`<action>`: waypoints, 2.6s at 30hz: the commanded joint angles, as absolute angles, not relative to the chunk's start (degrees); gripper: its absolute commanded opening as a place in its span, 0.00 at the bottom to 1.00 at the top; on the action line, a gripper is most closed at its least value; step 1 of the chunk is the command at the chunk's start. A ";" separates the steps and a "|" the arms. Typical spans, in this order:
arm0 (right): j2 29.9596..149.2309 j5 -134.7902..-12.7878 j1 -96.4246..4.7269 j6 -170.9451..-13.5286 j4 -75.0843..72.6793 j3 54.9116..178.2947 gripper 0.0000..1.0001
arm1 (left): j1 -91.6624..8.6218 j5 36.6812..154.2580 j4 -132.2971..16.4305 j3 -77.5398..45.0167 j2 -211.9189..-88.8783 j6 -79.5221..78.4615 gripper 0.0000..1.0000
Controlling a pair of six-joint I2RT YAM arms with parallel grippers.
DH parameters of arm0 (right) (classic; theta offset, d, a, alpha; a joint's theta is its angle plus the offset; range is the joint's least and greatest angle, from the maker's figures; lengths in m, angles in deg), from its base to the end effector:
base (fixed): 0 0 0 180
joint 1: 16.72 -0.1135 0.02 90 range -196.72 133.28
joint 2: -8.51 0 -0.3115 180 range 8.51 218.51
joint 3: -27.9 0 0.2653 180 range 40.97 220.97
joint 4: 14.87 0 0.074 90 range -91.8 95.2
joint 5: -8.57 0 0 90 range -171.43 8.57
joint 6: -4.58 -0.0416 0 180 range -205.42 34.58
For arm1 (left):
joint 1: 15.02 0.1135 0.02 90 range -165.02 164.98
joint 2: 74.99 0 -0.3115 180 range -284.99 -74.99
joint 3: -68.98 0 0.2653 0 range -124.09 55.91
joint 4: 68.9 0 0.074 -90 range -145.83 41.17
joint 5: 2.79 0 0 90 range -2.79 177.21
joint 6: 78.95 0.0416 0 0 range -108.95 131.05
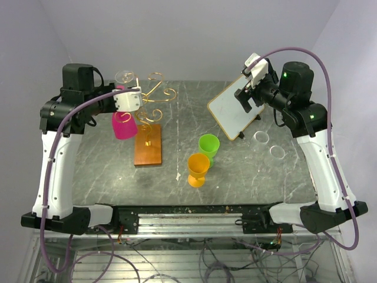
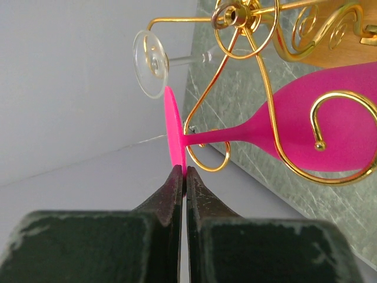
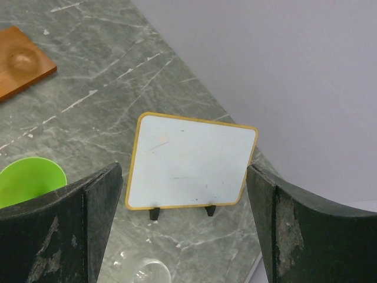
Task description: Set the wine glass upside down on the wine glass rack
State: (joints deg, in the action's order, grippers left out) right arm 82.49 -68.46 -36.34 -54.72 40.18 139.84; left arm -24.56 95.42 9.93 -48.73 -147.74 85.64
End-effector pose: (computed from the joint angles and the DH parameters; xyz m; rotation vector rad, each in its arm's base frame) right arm 0.2349 0.0936 0.5424 -0.9299 1.6131 0.0776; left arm 0.2071 -0.0408 0.5343 1.5339 1.5743 0.4967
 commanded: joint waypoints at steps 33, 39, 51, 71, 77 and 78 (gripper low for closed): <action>80.50 -67.12 -35.72 -53.96 41.27 138.74 0.87 | -27.06 84.37 -2.48 -43.56 -149.18 83.89 0.07; 80.43 -67.06 -35.71 -53.91 41.43 138.64 0.87 | -27.06 81.43 -1.54 -43.51 -148.82 84.53 0.07; 80.24 -67.10 -35.59 -53.69 41.62 138.54 0.87 | -27.11 80.55 2.19 -44.29 -148.82 85.56 0.07; 79.48 -66.79 -35.44 -53.54 41.97 138.58 0.88 | -27.50 79.26 1.19 -43.06 -149.79 90.44 0.07; 79.42 -66.54 -35.49 -53.52 42.18 138.67 0.88 | -27.59 79.95 2.48 -43.27 -149.53 92.86 0.07; 79.37 -66.52 -35.45 -53.52 42.15 138.70 0.88 | -27.59 79.92 2.59 -43.38 -149.54 92.88 0.07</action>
State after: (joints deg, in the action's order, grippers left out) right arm 80.35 -66.86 -35.79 -53.83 41.91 139.07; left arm -27.23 81.16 1.51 -43.36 -149.84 90.99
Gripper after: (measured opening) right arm 0.873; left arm 0.083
